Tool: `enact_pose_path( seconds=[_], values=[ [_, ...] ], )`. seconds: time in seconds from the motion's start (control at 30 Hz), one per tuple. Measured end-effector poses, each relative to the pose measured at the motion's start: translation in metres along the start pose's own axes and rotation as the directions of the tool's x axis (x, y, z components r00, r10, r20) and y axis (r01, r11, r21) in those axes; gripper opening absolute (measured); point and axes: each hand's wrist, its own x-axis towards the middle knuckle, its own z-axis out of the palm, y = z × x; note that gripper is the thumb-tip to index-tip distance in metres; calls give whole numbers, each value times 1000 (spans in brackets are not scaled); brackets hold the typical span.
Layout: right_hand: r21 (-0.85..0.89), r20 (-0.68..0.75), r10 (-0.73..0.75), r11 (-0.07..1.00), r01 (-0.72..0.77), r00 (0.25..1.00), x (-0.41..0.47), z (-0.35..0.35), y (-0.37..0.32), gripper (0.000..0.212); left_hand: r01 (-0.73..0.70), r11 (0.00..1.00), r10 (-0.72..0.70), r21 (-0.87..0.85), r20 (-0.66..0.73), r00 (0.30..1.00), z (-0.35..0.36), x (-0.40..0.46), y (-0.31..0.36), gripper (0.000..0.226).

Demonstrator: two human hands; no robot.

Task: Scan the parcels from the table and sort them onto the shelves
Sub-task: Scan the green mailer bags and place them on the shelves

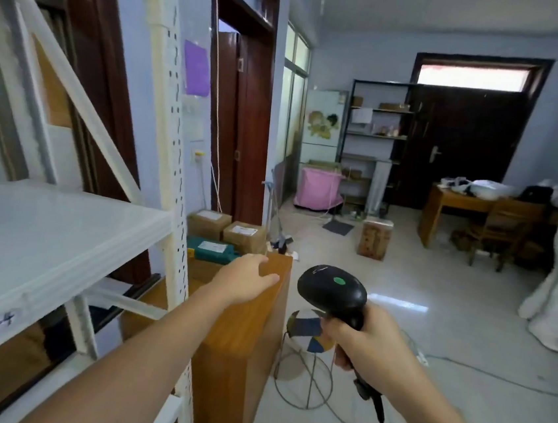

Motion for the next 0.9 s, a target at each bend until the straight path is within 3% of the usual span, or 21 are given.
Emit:
enact_pose_path(
  seconds=[0.27,0.5,0.67,0.9],
  values=[
    [-33,25,8,999,-7,1000,148,-20,38,6,49,999,-49,4,52,997,59,150,-24,64],
    [-46,190,-39,998,48,981,310,-27,72,19,216,976,-216,11,56,975,80,257,-63,69],
    [-13,345,-96,994,107,934,407,-1,85,23,280,957,-283,72,49,958,80,313,-100,61],
    [-35,446,-96,992,125,890,537,61,95,16,444,895,-445,-33,-23,895,87,407,-182,56]
  ],
)
